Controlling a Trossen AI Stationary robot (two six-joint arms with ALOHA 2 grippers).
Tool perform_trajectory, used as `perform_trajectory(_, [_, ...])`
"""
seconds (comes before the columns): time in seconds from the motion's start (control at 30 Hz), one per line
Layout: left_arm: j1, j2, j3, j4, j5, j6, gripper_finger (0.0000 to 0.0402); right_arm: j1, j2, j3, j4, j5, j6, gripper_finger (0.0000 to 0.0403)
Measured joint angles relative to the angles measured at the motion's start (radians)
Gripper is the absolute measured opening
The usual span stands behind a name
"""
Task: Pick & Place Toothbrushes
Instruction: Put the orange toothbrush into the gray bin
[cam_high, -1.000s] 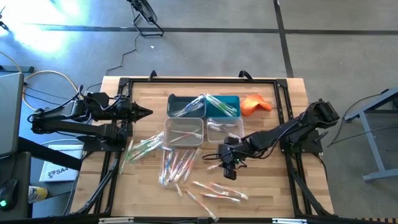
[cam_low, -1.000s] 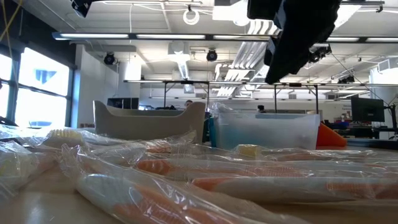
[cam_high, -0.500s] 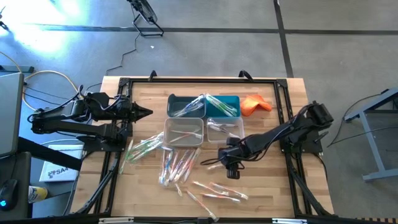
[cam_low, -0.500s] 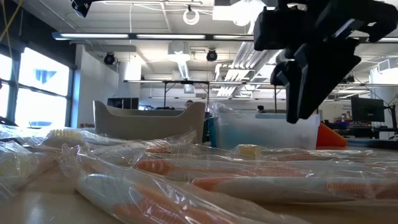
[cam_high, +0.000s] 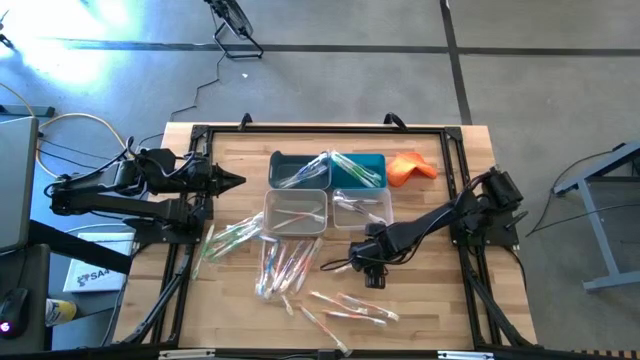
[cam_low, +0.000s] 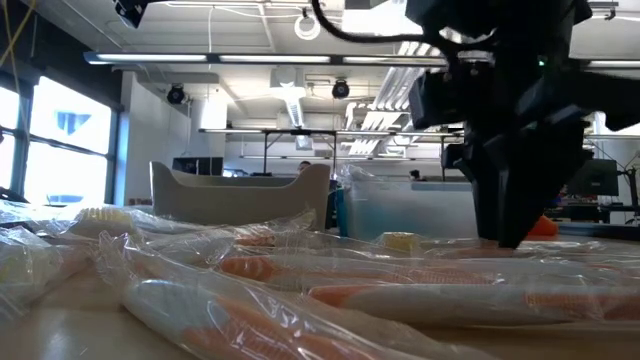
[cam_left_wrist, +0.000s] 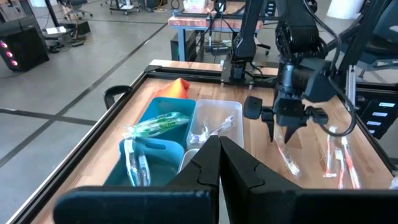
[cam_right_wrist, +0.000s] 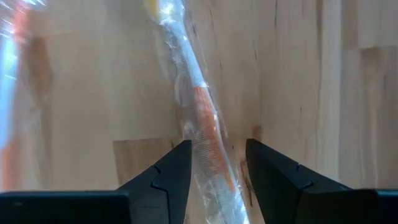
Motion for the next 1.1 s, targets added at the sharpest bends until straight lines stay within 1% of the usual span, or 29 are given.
perform_trajectory(0.23, [0.0, 0.0, 0.0, -0.012, 0.0, 0.0, 0.0, 0.0, 0.04, 0.003, -0.008, 0.002, 0.001, 0.0145])
perform_trajectory(0.47, [0.0, 0.0, 0.0, -0.023, 0.0, 0.0, 0.0, 0.0, 0.042, 0.003, -0.007, 0.004, 0.001, 0.0141])
perform_trajectory(0.53, [0.0, 0.0, 0.0, -0.023, 0.0, 0.0, 0.0, 0.0, 0.043, 0.003, -0.007, 0.004, 0.001, 0.0132])
perform_trajectory(0.83, [0.0, 0.0, 0.0, -0.022, 0.0, 0.0, 0.0, -0.001, 0.044, 0.002, -0.01, 0.009, 0.003, 0.0069])
perform_trajectory(1.1, [0.0, 0.0, 0.0, -0.022, 0.0, 0.0, 0.0, -0.001, 0.045, 0.001, -0.01, 0.01, 0.0, 0.0039])
